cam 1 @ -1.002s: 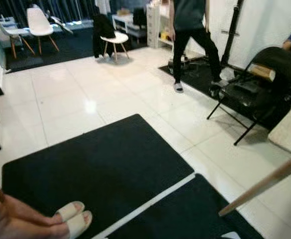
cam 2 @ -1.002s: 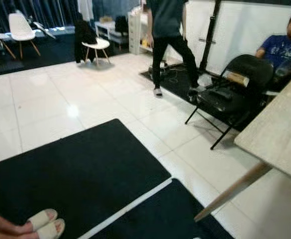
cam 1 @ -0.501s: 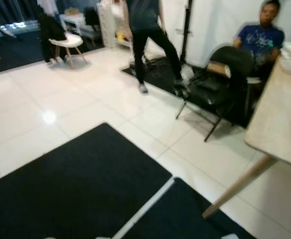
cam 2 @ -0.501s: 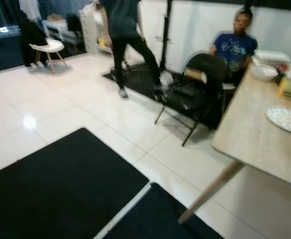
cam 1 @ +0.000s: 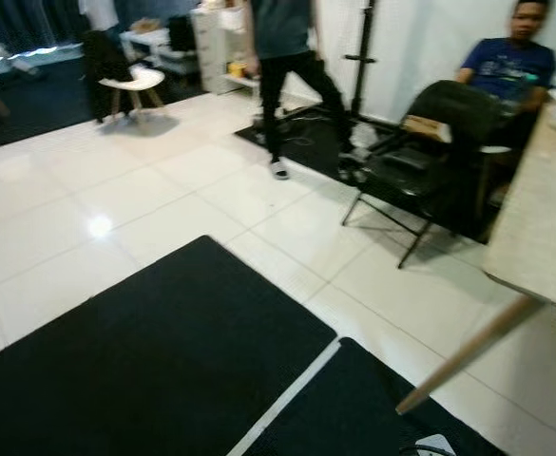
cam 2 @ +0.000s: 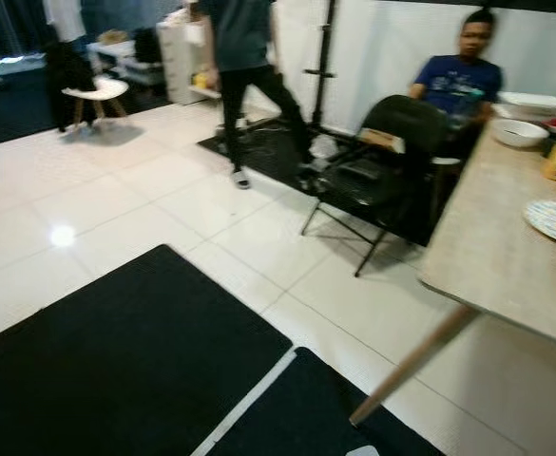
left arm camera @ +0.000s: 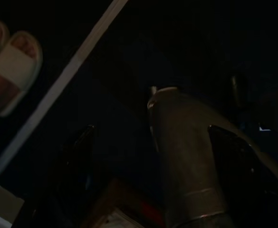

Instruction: Restocking fridge

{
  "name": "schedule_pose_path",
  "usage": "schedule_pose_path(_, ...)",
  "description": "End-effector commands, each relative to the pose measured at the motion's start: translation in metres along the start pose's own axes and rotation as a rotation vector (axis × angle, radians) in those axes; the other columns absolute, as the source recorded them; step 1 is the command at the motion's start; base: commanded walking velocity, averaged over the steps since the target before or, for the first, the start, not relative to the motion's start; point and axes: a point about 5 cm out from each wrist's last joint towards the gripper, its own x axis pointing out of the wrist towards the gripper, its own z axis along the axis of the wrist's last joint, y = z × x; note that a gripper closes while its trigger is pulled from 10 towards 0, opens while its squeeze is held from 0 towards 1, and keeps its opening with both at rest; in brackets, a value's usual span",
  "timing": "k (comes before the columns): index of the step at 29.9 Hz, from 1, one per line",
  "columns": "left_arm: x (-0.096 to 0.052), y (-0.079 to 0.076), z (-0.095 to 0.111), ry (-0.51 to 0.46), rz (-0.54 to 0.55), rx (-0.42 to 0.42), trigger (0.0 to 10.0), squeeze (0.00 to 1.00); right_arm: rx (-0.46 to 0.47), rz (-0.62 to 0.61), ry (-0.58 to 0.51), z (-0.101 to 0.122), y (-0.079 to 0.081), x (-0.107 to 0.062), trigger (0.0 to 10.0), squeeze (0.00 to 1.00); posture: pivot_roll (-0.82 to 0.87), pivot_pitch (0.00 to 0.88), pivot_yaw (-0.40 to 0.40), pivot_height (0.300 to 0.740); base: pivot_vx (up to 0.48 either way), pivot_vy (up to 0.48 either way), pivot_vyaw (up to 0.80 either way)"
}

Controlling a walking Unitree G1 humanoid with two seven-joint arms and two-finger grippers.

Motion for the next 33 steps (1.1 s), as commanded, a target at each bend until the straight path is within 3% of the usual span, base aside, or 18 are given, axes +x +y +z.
schedule_pose_path(1, -0.0004, -0.0031, -0.0061, 0.027, -0.012, 0.003, 10.0, 0.00, 0.021, -0.002, 0.016, -0.0041, 0.0001, -0.0003, 10.0, 0.00, -0.07, 0.000, 0.005, 0.740, 0.000, 0.000, -0.79)
schedule_pose_path(14, 0.0000, -0.0044, -0.0057, 0.029, -0.017, 0.010, 10.0, 0.00, 0.023, -0.006, 0.013, -0.0047, 0.0001, -0.0004, 10.0, 0.00, -0.07, 0.000, 0.008, 0.740, 0.000, 0.000, -0.77)
schedule_pose_path(33, -0.0001, -0.0046, -0.0064, 0.031, -0.015, 0.009, 10.0, 0.00, 0.017, -0.007, 0.014, -0.0046, 0.0008, -0.0002, 10.0, 0.00, -0.07, 0.000, 0.008, 0.740, 0.000, 0.000, 0.00)
